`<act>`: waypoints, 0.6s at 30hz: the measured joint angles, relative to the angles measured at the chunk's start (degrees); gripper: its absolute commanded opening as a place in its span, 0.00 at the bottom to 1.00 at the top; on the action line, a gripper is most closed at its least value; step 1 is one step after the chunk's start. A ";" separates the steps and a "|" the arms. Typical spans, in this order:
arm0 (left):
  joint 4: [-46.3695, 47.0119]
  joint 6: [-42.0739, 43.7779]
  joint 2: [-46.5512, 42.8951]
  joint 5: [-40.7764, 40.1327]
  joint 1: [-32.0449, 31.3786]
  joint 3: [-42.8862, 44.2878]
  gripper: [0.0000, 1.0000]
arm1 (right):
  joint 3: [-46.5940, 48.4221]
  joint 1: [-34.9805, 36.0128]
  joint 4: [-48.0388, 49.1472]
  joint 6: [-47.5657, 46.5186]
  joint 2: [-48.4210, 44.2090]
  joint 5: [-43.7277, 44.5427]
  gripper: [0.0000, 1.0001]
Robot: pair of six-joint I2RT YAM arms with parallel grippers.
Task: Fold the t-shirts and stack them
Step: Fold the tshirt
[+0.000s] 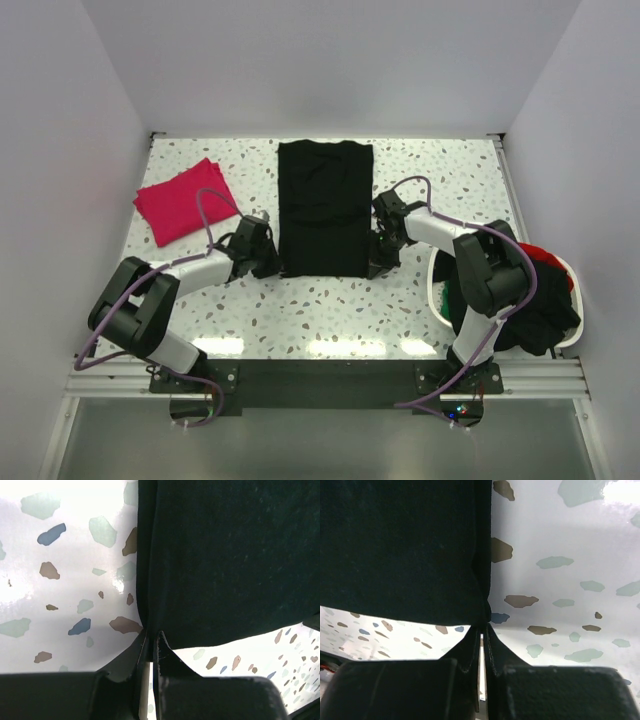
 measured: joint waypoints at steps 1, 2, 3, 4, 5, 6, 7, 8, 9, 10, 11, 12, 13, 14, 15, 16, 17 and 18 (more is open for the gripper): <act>-0.33 0.00 0.00 0.00 -0.07 0.11 0.00 | 0.09 0.00 -0.35 -0.09 0.00 0.04 0.00; -0.79 0.00 -0.02 0.00 -0.17 0.33 0.00 | 0.20 0.00 -0.72 -0.20 -0.02 0.09 0.00; -1.38 0.02 -0.02 0.00 -0.28 0.63 0.00 | 0.31 0.00 -1.07 -0.28 -0.09 0.13 0.00; -1.97 0.04 -0.04 0.00 -0.35 0.90 0.00 | 0.39 0.00 -1.51 -0.42 -0.24 0.26 0.00; -2.95 0.07 -0.13 0.00 -0.46 1.36 0.00 | 0.39 0.00 -1.90 -0.46 -0.55 0.48 0.00; -3.69 0.07 -0.26 0.00 -0.57 1.73 0.00 | 0.39 0.00 -2.43 -0.50 -1.01 0.68 0.00; -4.63 0.13 -0.55 0.02 -0.63 2.16 0.00 | 0.39 0.00 -3.02 -0.55 -1.77 1.01 0.00; -5.73 0.22 -0.94 0.07 -0.68 2.71 0.00 | 0.39 0.00 -3.61 -0.59 -2.78 1.16 0.00; -7.10 0.31 -1.42 0.11 -0.74 3.48 0.00 | 0.39 0.00 -4.24 -0.63 -3.98 1.33 0.00; -8.31 0.57 -1.95 0.26 -0.81 4.28 0.00 | 0.44 0.00 -4.92 -0.68 -5.33 1.55 0.00; -9.55 0.90 -2.49 0.31 -0.85 5.29 0.00 | 0.59 0.00 -5.68 -0.79 -6.75 1.70 0.00; -10.86 1.29 -2.95 0.39 -0.90 6.49 0.00 | 0.85 0.00 -6.49 -0.83 -8.13 2.10 0.00; -11.61 1.62 -3.32 0.44 -0.94 7.41 0.00 | 1.11 0.00 -7.10 -0.83 -9.20 2.32 0.00; -12.57 2.01 -3.76 0.46 -0.96 8.57 0.00 | 1.51 0.00 -7.91 -0.85 -10.40 2.58 0.00; -13.53 2.60 -4.15 0.55 -0.96 9.73 0.00 | 1.99 0.00 -8.79 -0.92 -11.43 2.69 0.00; -14.36 3.13 -4.52 0.72 -0.96 10.78 0.00 | 2.54 0.00 -9.79 -0.96 -12.35 2.86 0.00; -15.21 3.61 -4.81 0.96 -0.96 11.78 0.00 | 3.02 0.00 -10.71 -1.05 -13.11 3.04 0.00; -16.46 4.28 -4.98 1.36 -0.96 12.92 0.00 | 3.56 0.00 -11.76 -1.16 -13.77 3.13 0.00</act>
